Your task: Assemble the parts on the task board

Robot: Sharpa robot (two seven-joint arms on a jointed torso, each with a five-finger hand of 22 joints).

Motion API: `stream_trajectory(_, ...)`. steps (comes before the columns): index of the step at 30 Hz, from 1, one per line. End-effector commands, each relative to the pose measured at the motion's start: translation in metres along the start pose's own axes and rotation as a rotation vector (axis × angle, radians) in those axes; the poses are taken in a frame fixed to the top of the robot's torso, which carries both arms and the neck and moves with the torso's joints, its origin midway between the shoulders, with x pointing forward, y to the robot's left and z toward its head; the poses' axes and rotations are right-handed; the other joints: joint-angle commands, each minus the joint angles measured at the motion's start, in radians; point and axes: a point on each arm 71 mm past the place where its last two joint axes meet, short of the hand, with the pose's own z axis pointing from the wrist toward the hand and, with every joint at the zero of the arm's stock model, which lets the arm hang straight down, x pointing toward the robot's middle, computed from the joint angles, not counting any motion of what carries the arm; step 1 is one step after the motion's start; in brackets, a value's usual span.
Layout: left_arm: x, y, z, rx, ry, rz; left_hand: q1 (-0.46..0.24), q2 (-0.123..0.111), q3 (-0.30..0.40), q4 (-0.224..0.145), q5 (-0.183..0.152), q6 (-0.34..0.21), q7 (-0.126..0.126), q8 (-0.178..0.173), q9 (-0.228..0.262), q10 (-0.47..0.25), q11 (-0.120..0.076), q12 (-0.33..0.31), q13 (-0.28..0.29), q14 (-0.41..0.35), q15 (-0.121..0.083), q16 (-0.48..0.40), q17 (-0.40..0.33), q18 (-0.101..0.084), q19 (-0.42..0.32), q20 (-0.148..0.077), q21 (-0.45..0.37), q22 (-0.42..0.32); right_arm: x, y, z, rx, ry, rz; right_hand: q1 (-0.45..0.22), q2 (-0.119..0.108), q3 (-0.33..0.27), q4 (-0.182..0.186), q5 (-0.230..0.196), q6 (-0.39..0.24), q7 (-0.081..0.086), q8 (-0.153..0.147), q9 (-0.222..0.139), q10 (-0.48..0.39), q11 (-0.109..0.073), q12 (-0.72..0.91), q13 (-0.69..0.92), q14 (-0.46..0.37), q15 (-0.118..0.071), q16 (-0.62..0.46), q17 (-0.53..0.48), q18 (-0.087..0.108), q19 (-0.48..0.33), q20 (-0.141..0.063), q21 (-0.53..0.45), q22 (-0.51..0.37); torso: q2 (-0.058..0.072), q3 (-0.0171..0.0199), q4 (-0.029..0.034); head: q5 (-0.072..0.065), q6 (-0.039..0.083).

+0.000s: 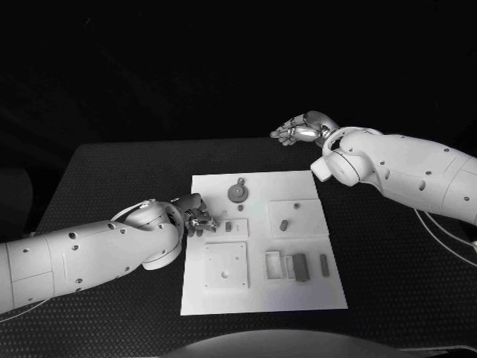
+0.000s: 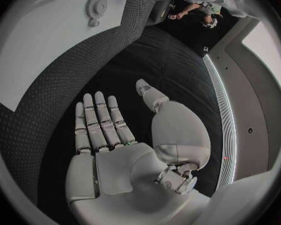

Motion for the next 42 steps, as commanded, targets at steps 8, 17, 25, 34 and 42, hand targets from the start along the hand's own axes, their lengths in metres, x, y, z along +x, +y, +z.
stream_trajectory(8,0.0116,0.0027,0.0004,-0.019,0.052,0.000,-0.047,-0.054,-0.017,0.057,-0.004,0.020,-0.028,-0.001,-0.006,-0.014,-0.007,0.009,0.003,-0.001,-0.003,0.003,-0.001,-0.003,0.006,-0.006,0.002,0.020,0.0011,0.0002,-0.0002,-0.007,0.015,0.001,-0.002,-0.004,-0.001,0.008,0.000,-0.009,0.042,0.004,-0.002,0.007,-0.002,-0.004,0.001,-0.002,0.007,-0.007,-0.002,-0.011,0.008,-0.001,-0.005,0.002,0.000,0.0002,0.0001,-0.001,-0.001)
stream_trajectory(17,0.0117,0.0031,0.0006,-0.023,0.055,-0.001,-0.056,-0.071,-0.020,0.072,-0.004,0.021,-0.029,0.002,-0.007,-0.013,-0.008,0.012,0.005,0.000,-0.005,0.006,0.000,-0.003,0.008,-0.008,0.003,0.020,0.0012,0.0001,-0.0002,-0.006,0.017,0.001,-0.002,-0.004,-0.001,0.008,0.000,-0.009,0.042,0.004,-0.002,0.007,-0.002,-0.005,0.001,-0.002,0.007,-0.007,-0.002,-0.011,0.008,-0.001,-0.006,0.002,0.000,-0.0003,0.0004,-0.002,-0.002)
stream_trajectory(25,0.0106,0.0050,0.0009,-0.029,0.047,-0.003,-0.027,-0.049,-0.011,0.057,-0.003,0.021,-0.031,0.006,-0.008,-0.013,-0.009,0.016,0.008,0.000,-0.008,0.009,0.001,-0.003,0.009,-0.011,0.006,0.022,0.0010,-0.0001,-0.0002,-0.005,0.017,0.001,-0.002,-0.004,-0.001,0.008,0.000,-0.009,0.042,0.004,-0.002,0.008,-0.002,-0.006,0.001,-0.003,0.007,-0.007,-0.003,-0.011,0.008,-0.001,-0.006,0.002,0.000,-0.0006,0.0008,-0.002,0.000)
stream_trajectory(34,0.0098,0.0063,0.0005,-0.031,0.043,-0.002,-0.009,-0.031,-0.012,0.035,0.001,0.033,-0.036,0.021,-0.007,-0.006,-0.014,0.031,0.015,0.007,-0.011,0.020,0.005,-0.004,0.015,-0.014,0.014,0.023,0.0011,-0.0004,-0.0001,-0.005,0.018,0.001,-0.002,-0.004,-0.001,0.008,0.000,-0.009,0.042,0.004,-0.002,0.008,-0.002,-0.006,0.001,-0.003,0.007,-0.007,-0.003,-0.011,0.008,-0.001,-0.007,0.003,0.000,-0.0006,0.0005,-0.002,-0.002)
stream_trajectory(42,0.0095,0.0075,0.0003,-0.033,0.044,0.012,0.019,-0.005,-0.003,-0.002,0.001,0.038,-0.041,0.044,-0.004,-0.005,-0.018,0.055,0.027,0.008,-0.016,0.038,0.012,-0.006,0.020,-0.019,0.028,0.024,0.0018,-0.0009,-0.0002,-0.004,0.019,0.001,-0.002,-0.004,-0.001,0.008,0.000,-0.009,0.043,0.005,-0.002,0.009,-0.002,-0.007,0.001,-0.003,0.007,-0.007,-0.003,-0.011,0.008,-0.001,-0.008,0.003,0.000,-0.0004,0.0002,-0.004,-0.003)
